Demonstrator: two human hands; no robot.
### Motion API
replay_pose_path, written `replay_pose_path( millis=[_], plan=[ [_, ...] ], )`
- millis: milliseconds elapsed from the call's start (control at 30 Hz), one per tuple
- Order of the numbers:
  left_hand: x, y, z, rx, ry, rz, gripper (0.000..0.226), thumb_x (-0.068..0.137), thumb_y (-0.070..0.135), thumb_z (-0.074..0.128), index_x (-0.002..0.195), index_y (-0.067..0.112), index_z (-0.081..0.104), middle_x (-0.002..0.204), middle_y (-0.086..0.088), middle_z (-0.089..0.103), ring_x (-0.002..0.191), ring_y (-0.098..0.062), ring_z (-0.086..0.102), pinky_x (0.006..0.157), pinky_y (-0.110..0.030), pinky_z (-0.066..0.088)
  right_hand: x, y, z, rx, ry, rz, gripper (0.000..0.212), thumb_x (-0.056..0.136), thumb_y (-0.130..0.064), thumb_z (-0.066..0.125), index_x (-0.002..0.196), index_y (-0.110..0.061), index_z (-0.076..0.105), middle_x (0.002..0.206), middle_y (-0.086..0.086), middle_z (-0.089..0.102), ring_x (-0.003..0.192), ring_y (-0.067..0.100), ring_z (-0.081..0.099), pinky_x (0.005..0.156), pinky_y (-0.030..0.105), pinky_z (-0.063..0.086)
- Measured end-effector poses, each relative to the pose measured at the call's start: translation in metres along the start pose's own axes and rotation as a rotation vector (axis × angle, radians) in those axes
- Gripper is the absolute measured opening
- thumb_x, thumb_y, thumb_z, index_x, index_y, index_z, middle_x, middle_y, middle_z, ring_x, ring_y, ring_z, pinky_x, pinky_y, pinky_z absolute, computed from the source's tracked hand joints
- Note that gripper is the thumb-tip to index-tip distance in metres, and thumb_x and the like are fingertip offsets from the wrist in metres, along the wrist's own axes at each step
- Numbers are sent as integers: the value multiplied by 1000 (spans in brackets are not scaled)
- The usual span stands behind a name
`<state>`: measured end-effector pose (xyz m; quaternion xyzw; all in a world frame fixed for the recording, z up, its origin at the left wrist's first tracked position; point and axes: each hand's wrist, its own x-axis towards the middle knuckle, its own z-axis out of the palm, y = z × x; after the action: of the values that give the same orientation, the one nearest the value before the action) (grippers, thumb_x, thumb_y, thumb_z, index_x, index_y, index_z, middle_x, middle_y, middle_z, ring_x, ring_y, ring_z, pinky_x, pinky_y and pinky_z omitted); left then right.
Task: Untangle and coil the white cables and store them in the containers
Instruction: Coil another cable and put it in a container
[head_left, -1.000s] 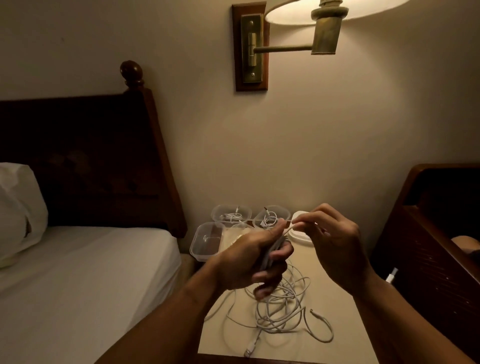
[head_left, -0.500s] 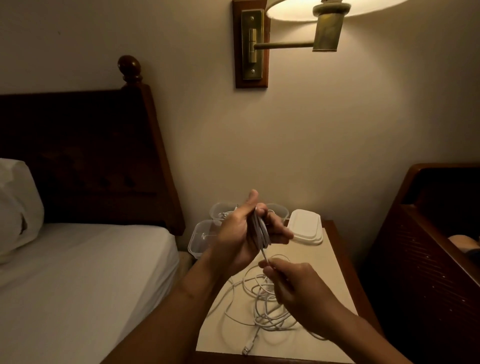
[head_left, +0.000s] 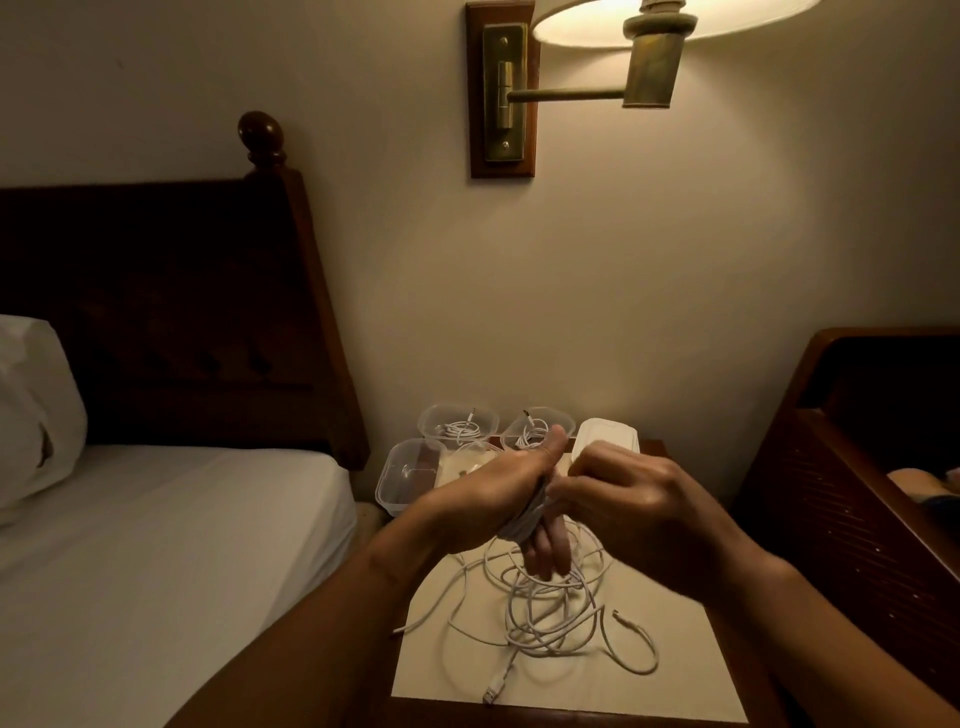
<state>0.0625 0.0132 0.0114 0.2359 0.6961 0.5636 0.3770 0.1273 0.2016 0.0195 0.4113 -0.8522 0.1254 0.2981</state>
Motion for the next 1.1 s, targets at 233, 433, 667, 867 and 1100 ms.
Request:
replay_pose_path(
  millis=[233,433,667,867,1100],
  plan=[
    [-11,19,0,-197,-258,-51,97,90,81,-3,112,2,49,45,4,46,35,-9,41,50,-28,47,-1,21,10,318,89,43,35,91,-7,71,126,-14,70,118,6,65,97,-4,60,73,18,55],
    [-6,17,1,-229,-239,-104,99,93,80,5,96,-3,58,42,-5,40,50,-22,66,60,-34,61,-6,20,19,232,95,86,19,92,-8,72,111,-10,75,100,3,67,84,11,67,66,25,56],
    [-8,-4,8,28,380,270,42,107,30,48,105,-4,73,75,-17,64,74,-27,59,74,-35,50,-21,10,25,252,325,475,16,89,-3,72,103,-10,77,88,-3,69,76,10,65,58,31,56],
    [-13,-11,20,-82,416,251,45,97,46,51,104,7,72,85,-16,61,82,-22,63,82,-35,51,-15,-12,35,252,502,724,14,87,-1,73,99,-6,79,81,-7,67,73,2,63,58,11,50],
    [-14,-17,32,-160,549,424,39,96,38,52,111,8,69,83,-7,60,80,-14,59,78,-27,54,-9,-23,39,372,646,883,14,90,-8,72,103,-11,77,85,-14,68,86,-3,67,66,7,52]
  ],
)
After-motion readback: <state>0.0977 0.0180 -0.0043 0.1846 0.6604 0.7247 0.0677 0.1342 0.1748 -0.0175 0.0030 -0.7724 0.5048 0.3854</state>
